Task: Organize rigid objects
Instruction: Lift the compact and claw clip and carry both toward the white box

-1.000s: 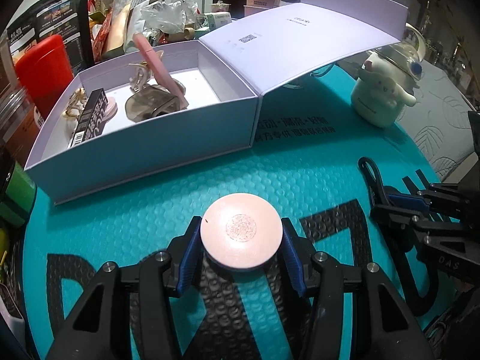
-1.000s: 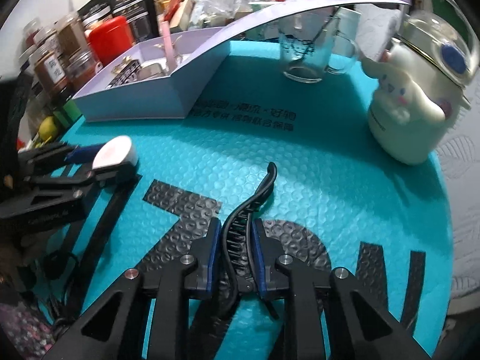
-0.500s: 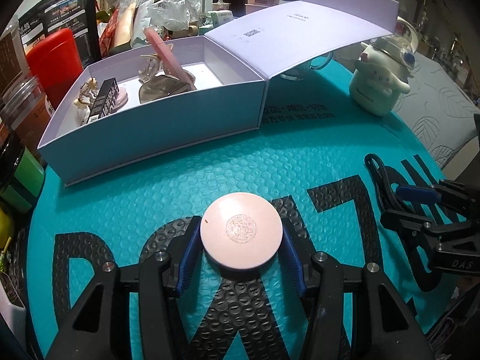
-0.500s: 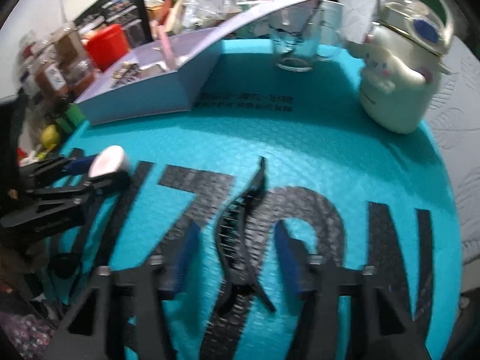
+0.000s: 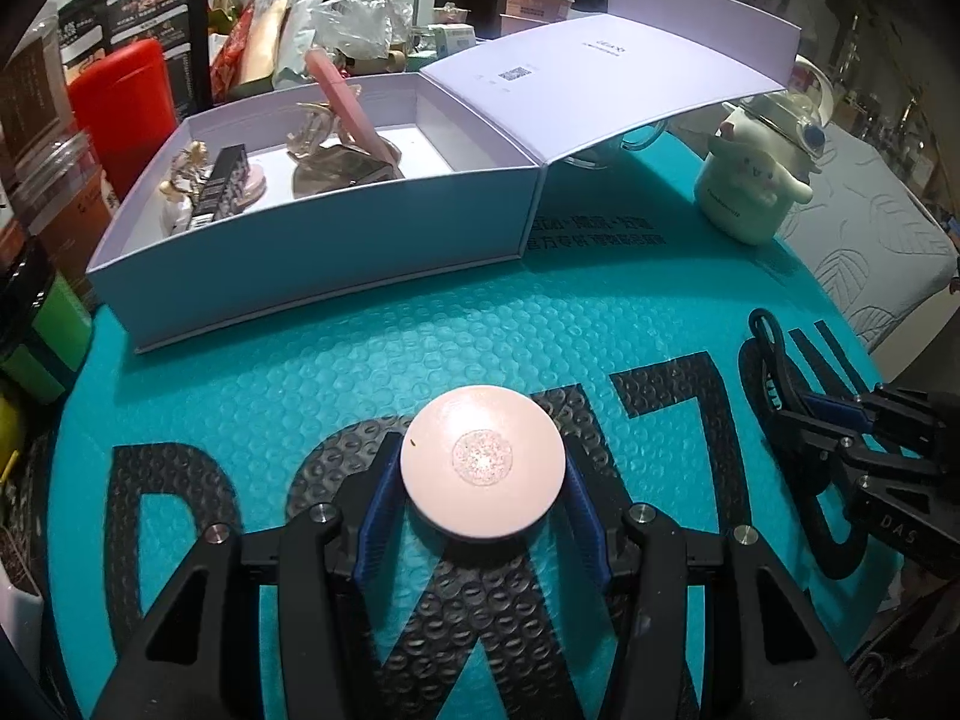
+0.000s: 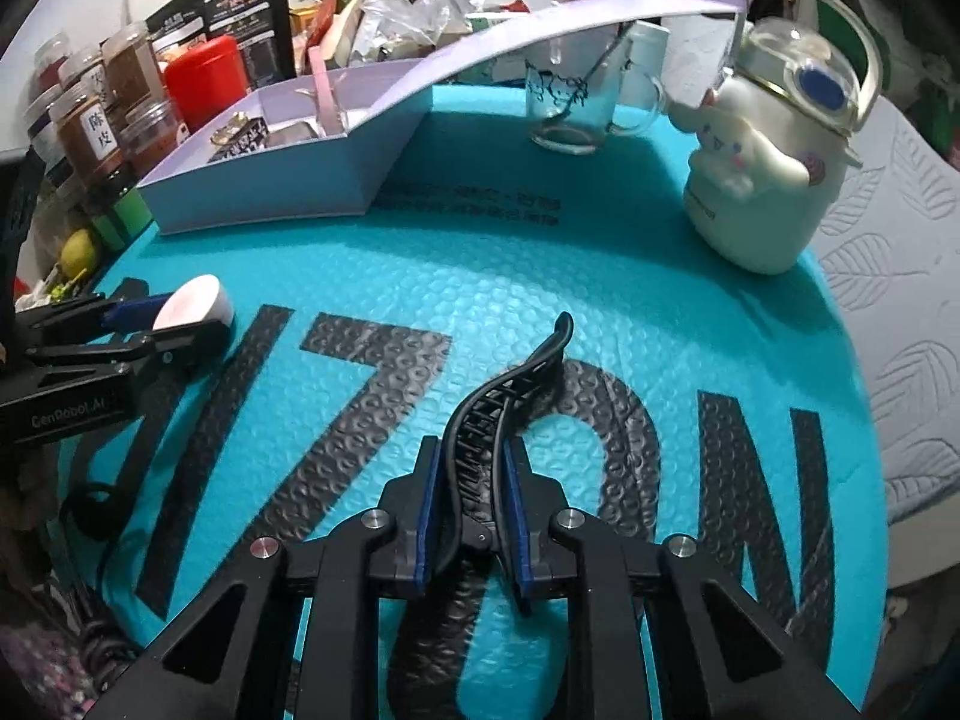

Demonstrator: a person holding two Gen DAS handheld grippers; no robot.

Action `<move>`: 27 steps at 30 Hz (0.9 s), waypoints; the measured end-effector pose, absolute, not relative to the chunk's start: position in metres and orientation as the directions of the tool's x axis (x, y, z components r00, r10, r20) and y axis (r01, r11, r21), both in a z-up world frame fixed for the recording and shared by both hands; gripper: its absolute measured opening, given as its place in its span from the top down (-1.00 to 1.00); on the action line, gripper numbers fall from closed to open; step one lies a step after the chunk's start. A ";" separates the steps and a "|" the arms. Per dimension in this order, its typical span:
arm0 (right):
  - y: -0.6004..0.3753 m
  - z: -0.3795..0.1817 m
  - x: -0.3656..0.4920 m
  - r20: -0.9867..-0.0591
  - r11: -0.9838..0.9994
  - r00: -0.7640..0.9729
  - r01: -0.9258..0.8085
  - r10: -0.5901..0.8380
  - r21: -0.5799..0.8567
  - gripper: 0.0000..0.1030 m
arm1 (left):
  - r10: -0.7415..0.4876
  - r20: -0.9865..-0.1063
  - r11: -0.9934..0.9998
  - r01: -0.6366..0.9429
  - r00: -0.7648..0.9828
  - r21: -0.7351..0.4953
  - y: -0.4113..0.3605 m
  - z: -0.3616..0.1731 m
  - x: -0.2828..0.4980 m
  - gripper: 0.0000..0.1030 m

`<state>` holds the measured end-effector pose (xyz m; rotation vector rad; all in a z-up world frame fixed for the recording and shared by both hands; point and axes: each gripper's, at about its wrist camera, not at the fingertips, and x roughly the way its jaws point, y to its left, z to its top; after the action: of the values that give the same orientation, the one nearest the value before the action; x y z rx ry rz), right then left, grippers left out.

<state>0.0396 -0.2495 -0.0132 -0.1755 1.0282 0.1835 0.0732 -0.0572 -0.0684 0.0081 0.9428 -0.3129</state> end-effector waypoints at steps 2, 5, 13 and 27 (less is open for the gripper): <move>-0.246 -0.011 0.038 -0.858 0.968 0.507 -0.245 0.081 -0.054 0.62 | -0.256 -0.793 0.957 0.263 0.553 -0.125 -0.055 -0.066 0.070 0.02; -0.238 -0.009 0.036 -0.856 0.963 0.509 -0.265 0.094 -0.052 0.62 | -0.252 -0.787 0.959 0.256 0.563 -0.124 -0.051 -0.061 0.064 0.02; -0.216 -0.007 0.030 -0.850 0.942 0.501 -0.334 0.160 -0.019 0.62 | -0.233 -0.773 0.967 0.223 0.590 -0.121 -0.035 -0.048 0.047 0.02; -0.163 0.001 0.006 -0.825 0.876 0.480 -0.482 0.297 0.035 0.62 | -0.151 -0.735 0.988 0.134 0.661 -0.082 0.002 -0.022 0.012 0.02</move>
<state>0.0059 -0.1630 0.0008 -0.2123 0.9592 0.4794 0.0119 0.0015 -0.0222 -0.0216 0.8329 -0.1608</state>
